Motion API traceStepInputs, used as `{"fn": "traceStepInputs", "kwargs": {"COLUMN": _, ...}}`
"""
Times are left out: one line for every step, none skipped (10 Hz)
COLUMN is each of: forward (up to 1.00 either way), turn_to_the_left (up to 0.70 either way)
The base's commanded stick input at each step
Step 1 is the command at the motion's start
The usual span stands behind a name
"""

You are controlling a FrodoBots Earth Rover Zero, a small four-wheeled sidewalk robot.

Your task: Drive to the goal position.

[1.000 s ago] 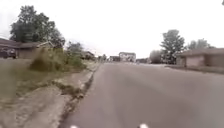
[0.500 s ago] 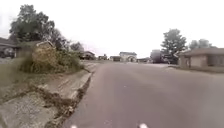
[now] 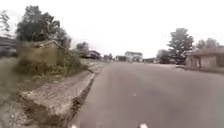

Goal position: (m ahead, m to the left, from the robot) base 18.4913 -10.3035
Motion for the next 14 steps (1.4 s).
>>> {"fn": "traceStepInputs", "kwargs": {"forward": 1.0, "turn_to_the_left": 0.01}}
{"fn": "traceStepInputs", "kwargs": {"forward": 1.0, "turn_to_the_left": 0.0}}
{"fn": "traceStepInputs", "kwargs": {"forward": 1.0, "turn_to_the_left": 0.0}}
{"fn": "traceStepInputs", "kwargs": {"forward": 1.0, "turn_to_the_left": 0.0}}
{"fn": "traceStepInputs", "kwargs": {"forward": 1.0, "turn_to_the_left": 0.0}}
{"fn": "traceStepInputs", "kwargs": {"forward": 1.0, "turn_to_the_left": 0.0}}
{"fn": "traceStepInputs", "kwargs": {"forward": 1.0, "turn_to_the_left": 0.0}}
{"fn": "traceStepInputs", "kwargs": {"forward": 1.0, "turn_to_the_left": 0.0}}
{"fn": "traceStepInputs", "kwargs": {"forward": 1.0, "turn_to_the_left": 0.0}}
{"fn": "traceStepInputs", "kwargs": {"forward": 1.0, "turn_to_the_left": -0.01}}
{"fn": "traceStepInputs", "kwargs": {"forward": 1.0, "turn_to_the_left": -0.03}}
{"fn": "traceStepInputs", "kwargs": {"forward": 1.0, "turn_to_the_left": -0.34}}
{"fn": "traceStepInputs", "kwargs": {"forward": 1.0, "turn_to_the_left": -0.36}}
{"fn": "traceStepInputs", "kwargs": {"forward": 1.0, "turn_to_the_left": -0.28}}
